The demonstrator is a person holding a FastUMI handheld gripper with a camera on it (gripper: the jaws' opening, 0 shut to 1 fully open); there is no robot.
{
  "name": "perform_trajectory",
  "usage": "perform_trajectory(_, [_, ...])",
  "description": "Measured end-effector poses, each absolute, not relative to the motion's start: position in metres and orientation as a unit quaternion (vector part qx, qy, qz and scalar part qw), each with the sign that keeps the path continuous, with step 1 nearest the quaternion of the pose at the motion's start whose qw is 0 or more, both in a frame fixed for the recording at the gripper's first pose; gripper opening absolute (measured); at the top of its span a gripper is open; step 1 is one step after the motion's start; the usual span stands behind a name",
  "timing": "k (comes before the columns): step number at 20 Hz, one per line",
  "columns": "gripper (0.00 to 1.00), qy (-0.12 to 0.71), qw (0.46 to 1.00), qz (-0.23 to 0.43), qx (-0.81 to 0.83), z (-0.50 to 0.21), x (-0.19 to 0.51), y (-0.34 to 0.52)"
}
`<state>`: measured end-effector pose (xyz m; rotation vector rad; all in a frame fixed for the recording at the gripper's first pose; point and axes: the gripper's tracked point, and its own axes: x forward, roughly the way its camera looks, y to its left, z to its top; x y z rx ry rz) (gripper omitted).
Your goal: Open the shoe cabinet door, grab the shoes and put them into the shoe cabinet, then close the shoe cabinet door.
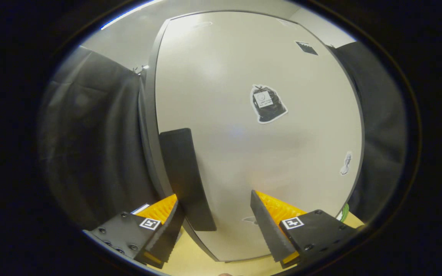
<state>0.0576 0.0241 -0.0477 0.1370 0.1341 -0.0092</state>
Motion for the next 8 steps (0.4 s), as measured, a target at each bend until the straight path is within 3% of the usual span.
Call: perform_trajectory(8, [0.98,0.059,0.996,0.004,0.064,-0.041,0.04,0.024])
